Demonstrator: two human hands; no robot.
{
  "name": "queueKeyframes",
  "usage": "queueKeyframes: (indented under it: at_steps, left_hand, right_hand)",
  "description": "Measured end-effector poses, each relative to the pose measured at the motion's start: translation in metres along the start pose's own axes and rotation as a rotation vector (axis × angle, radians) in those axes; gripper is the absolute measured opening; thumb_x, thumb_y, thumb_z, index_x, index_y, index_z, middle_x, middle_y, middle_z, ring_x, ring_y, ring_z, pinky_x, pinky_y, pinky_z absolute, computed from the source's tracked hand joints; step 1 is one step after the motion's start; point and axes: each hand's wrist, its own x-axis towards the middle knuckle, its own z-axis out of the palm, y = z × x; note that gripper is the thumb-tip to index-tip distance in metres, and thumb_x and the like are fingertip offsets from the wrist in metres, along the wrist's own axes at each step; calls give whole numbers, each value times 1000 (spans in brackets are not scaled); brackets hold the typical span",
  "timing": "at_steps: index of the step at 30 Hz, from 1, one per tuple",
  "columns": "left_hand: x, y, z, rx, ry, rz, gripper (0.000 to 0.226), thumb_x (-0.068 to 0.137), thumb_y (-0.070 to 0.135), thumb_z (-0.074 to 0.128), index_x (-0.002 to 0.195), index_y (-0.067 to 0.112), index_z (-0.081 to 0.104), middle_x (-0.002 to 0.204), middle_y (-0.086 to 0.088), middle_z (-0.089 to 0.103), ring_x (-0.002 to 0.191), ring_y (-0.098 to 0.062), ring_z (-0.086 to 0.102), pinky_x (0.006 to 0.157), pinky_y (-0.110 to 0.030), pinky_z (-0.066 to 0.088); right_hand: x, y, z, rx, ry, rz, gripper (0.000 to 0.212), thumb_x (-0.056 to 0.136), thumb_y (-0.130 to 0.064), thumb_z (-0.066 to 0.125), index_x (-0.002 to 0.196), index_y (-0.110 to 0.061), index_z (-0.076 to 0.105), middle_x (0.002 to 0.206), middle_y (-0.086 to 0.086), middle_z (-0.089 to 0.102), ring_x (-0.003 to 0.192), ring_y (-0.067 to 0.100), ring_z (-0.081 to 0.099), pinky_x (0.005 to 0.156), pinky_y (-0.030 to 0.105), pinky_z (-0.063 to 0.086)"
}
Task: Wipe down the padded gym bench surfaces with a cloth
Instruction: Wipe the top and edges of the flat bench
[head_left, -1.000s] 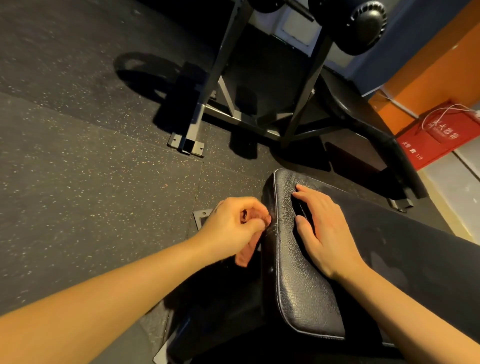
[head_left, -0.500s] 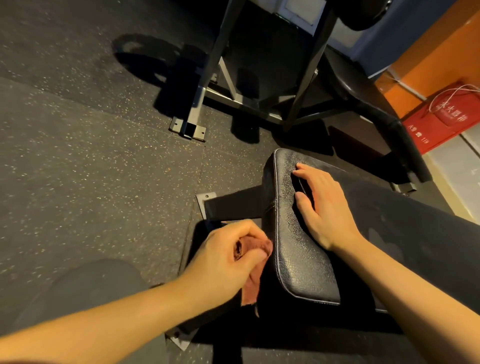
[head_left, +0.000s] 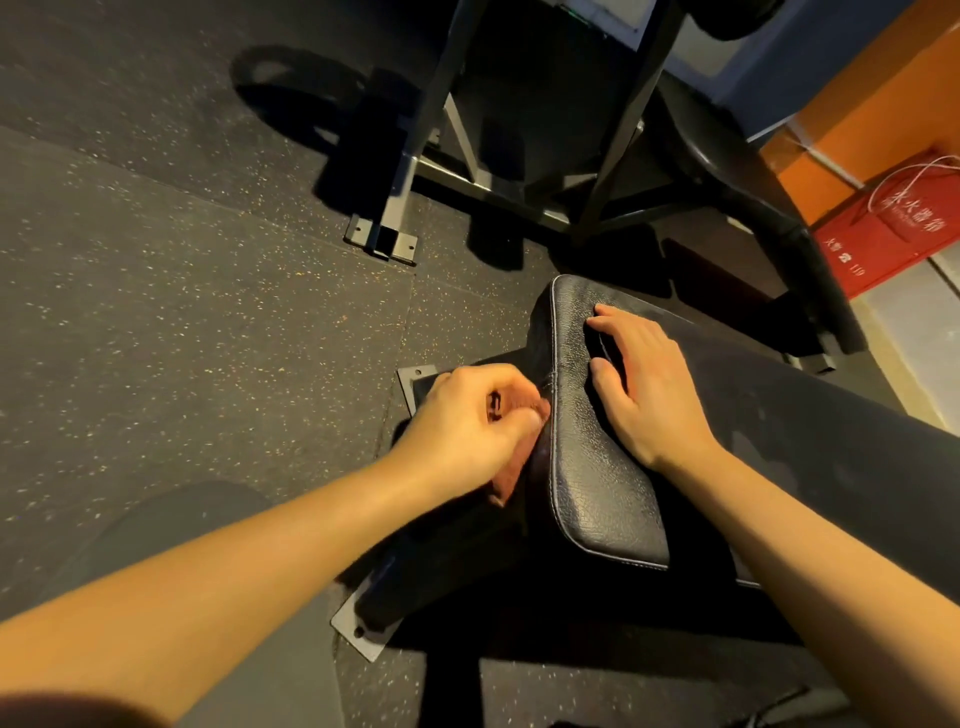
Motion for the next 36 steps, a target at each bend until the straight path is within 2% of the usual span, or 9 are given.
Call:
queueKeyframes:
  at_steps: [2,5,13,17,22,27,32,34,36]
  left_hand:
    - [-1,-1,5,-21,14,-34,10,88,22,71,90,31,73,74,8,73,69,-10,72,74,-31,59]
    - [-34,4,7,-7,-22,11,12,88,15,73,89,26,75,79,9,74,77,-8,71,73,-18,50]
    - [-9,4,12,45,68,-53,9,91,19,68,90,28,71,68,3,72,55,-8,66,63,-31,56]
    - [-41,11,9,60,0,20,12,87,16,72,88,27,75,75,13,71,66,1,62,67,-16,47]
    - [6,-3,17,39,126,-78,11,89,20,68,88,32,70,63,17,66,59,-9,63,69,-33,56]
    - [-39,-2,12,30,-14,-18,14,88,15,72,88,29,74,76,20,69,67,3,61,64,-15,44]
    - [22,-1,9,41,64,-56,14,88,13,67,87,27,70,71,8,71,53,-7,66,59,-29,55]
    - [56,-4,5,23,62,-96,8,90,17,69,91,24,71,76,3,74,61,-17,72,63,-32,59]
    - [85,-5,-3,-3,145,-151,8,90,23,74,97,19,73,92,2,76,77,-14,73,62,-20,54]
  right_hand:
    - [0,0,0,2,0,0,46,97,-33,44,139,-19,53,153,-4,48,141,14,40,110,35,31]
    - [0,0,0,-2,-5,4,46,97,-34,43,140,-20,53,153,-4,47,141,14,40,111,36,32]
    - [0,-1,0,-14,-4,7,45,98,-33,44,140,-19,53,153,-3,47,141,15,40,110,35,31]
    - [0,0,1,-9,-4,9,46,97,-34,44,139,-19,53,153,-3,47,141,15,40,110,38,33]
    - [0,-1,-1,-9,-6,8,46,97,-33,44,140,-19,53,153,-3,48,141,14,39,108,31,29]
    - [0,2,0,-5,5,3,45,97,-33,45,140,-21,53,153,-4,47,141,13,39,110,34,31]
    - [0,1,1,25,16,2,44,96,-32,46,139,-21,54,152,-6,48,141,12,40,109,32,30]
    - [-1,2,1,23,11,5,45,97,-33,45,139,-21,54,153,-7,48,142,11,38,109,31,28]
    - [-1,2,0,16,6,8,45,98,-34,44,141,-22,53,154,-7,46,142,10,37,110,30,26]
